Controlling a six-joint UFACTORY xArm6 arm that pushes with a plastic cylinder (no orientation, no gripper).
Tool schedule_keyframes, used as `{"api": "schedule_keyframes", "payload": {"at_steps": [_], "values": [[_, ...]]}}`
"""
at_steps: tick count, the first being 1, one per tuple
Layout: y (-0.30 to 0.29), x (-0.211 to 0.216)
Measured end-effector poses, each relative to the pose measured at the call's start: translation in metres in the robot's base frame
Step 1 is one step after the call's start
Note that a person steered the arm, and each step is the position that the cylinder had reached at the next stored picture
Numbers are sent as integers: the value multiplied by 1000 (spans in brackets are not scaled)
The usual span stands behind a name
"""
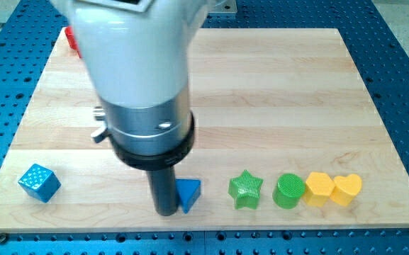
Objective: Push the cube to the left of the triangle
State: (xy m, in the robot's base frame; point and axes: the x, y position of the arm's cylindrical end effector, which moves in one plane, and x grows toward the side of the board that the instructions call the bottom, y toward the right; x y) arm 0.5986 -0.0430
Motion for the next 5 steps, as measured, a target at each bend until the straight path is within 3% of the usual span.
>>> {"api": "schedule_keyframes", "payload": {"at_steps": [1,2,3,4,5], "values": [[3,-15],[-45,-18],[-125,-43],[-161,-89],[-260,-92]]}}
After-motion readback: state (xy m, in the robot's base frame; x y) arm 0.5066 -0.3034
